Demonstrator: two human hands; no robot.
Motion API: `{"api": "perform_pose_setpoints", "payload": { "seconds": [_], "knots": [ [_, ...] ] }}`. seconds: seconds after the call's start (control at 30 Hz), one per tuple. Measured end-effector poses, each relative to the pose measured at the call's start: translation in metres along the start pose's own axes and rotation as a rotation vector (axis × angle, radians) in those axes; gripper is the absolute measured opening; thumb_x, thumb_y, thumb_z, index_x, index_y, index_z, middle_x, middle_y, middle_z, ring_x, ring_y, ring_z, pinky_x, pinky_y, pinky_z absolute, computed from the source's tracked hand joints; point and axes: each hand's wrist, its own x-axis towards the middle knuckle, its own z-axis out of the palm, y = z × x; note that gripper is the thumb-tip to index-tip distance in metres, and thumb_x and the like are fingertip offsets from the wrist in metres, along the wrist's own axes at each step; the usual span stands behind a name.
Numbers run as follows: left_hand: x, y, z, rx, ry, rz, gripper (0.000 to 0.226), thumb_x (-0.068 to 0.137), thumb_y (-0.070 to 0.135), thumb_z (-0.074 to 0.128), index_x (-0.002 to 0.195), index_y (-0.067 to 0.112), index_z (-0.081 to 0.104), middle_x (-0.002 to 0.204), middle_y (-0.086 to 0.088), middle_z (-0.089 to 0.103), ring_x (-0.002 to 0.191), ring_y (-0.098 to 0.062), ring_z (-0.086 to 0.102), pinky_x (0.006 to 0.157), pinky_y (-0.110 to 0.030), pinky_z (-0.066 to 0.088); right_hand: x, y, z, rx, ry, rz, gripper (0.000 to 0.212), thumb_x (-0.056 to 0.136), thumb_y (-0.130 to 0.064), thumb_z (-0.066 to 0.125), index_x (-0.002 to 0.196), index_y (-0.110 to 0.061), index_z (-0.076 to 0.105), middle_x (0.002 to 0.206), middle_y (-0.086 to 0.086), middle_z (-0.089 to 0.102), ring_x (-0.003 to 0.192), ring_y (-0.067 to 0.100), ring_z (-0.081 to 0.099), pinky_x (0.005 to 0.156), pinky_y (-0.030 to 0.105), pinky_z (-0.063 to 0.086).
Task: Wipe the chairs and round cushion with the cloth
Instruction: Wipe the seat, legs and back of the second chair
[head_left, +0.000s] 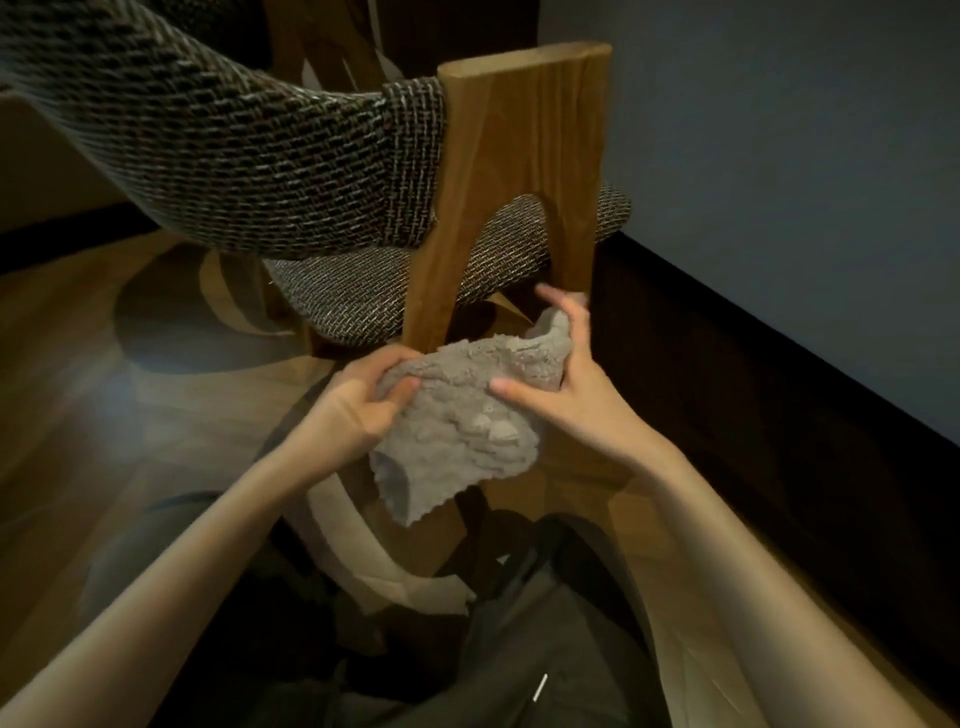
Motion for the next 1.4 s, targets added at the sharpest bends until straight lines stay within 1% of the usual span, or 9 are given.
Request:
{"api": "perform_pose_setpoints", "payload": {
  "seconds": [0.23, 0.4, 0.53, 0.63, 0.8, 0.97, 1.03, 1.17, 1.4],
  "knots": [
    [0.002, -0.01, -0.041, 0.047, 0.218, -0.05, 0.01, 0.097, 0.015, 0.05, 0.1, 0.025, 0.051, 0.087, 0.014, 0.053, 0.078, 0.017, 0.053, 0.062, -0.002, 0.038, 0.005, -0.002, 0.006, -0.246, -0.084, -0.022, 0.044, 0.077, -0.062, 0.065, 0.111, -0.036, 0.059, 0.107, -0.026, 0.065, 0.1, -0.008, 0.062, 0.081, 0.017, 0.055],
    [0.023, -0.013, -0.039, 0.1, 0.515, -0.154, 0.018, 0.088, 0.036, 0.063, 0.097, 0.024, 0.053, 0.081, 0.022, 0.051, 0.074, 0.027, 0.048, 0.059, 0.006, 0.033, 0.032, -0.008, 0.011, -0.126, 0.297, 0.005, 0.009, 0.09, -0.046, 0.06, 0.098, -0.045, 0.056, 0.099, -0.024, 0.066, 0.097, -0.004, 0.063, 0.082, 0.025, 0.057],
    [0.046, -0.007, -0.026, -0.055, 0.64, -0.259, 0.026, 0.088, 0.037, 0.064, 0.097, 0.012, 0.063, 0.093, 0.003, 0.064, 0.093, -0.014, 0.062, 0.079, -0.017, 0.049, 0.062, -0.021, 0.025, -0.162, 0.473, 0.054, 0.024, 0.091, -0.046, 0.059, 0.099, -0.024, 0.058, 0.087, -0.013, 0.062, 0.088, 0.01, 0.062, 0.08, 0.039, 0.053],
    [0.057, -0.006, -0.024, 0.01, 0.695, -0.398, 0.038, 0.084, 0.047, 0.065, 0.101, 0.013, 0.069, 0.118, -0.008, 0.059, 0.119, -0.03, 0.045, 0.106, -0.045, 0.035, 0.074, -0.026, 0.033, -0.206, 0.542, 0.046, 0.025, 0.093, -0.042, 0.056, 0.1, -0.018, 0.053, 0.088, -0.01, 0.059, 0.088, 0.013, 0.06, 0.075, 0.033, 0.049],
    [0.058, 0.007, -0.004, 0.06, 0.906, -0.401, 0.042, 0.076, 0.04, 0.075, 0.102, 0.011, 0.057, 0.117, -0.008, 0.041, 0.116, -0.026, 0.035, 0.105, -0.036, 0.023, 0.074, -0.027, 0.049, -0.083, 0.694, 0.045, 0.041, 0.093, -0.034, 0.059, 0.116, -0.016, 0.031, 0.105, 0.002, 0.059, 0.092, 0.021, 0.064, 0.079, 0.036, 0.053],
    [0.059, 0.012, 0.011, -0.222, 0.899, -0.302, 0.029, 0.082, 0.018, 0.072, 0.081, 0.02, 0.043, 0.072, 0.011, 0.048, 0.065, 0.002, 0.048, 0.074, -0.024, 0.044, 0.076, -0.029, 0.055, 0.036, 0.793, 0.012, 0.046, 0.089, -0.02, 0.066, 0.108, -0.014, 0.024, 0.108, 0.002, 0.045, 0.098, 0.02, 0.057, 0.08, 0.025, 0.052],
    [0.058, 0.012, 0.021, -0.287, 0.829, -0.222, 0.011, 0.089, 0.015, 0.064, 0.094, 0.015, 0.054, 0.085, 0.01, 0.059, 0.081, -0.001, 0.06, 0.083, -0.023, 0.05, 0.076, -0.026, 0.054, 0.02, 0.721, -0.021, 0.035, 0.092, -0.02, 0.062, 0.11, -0.011, 0.034, 0.104, 0.0, 0.051, 0.094, 0.009, 0.058, 0.08, 0.023, 0.051],
    [0.05, 0.015, 0.037, -0.365, 0.626, -0.084, 0.047, 0.092, 0.022, 0.062, 0.133, 0.003, 0.049, 0.132, -0.008, 0.056, 0.122, -0.014, 0.054, 0.103, -0.026, 0.044, 0.071, -0.019, 0.056, 0.084, 0.578, -0.083, 0.031, 0.093, -0.024, 0.063, 0.117, -0.015, 0.046, 0.104, -0.007, 0.058, 0.094, -0.01, 0.056, 0.077, 0.006, 0.046],
    [0.055, 0.003, 0.031, -0.208, 0.652, -0.005, 0.038, 0.088, 0.021, 0.067, 0.124, 0.009, 0.061, 0.115, 0.003, 0.065, 0.108, -0.007, 0.062, 0.096, -0.031, 0.051, 0.079, -0.004, 0.057, 0.081, 0.539, -0.086, 0.018, 0.089, -0.026, 0.067, 0.104, -0.015, 0.067, 0.099, -0.008, 0.069, 0.095, -0.002, 0.064, 0.082, 0.019, 0.053]
  ]
}}
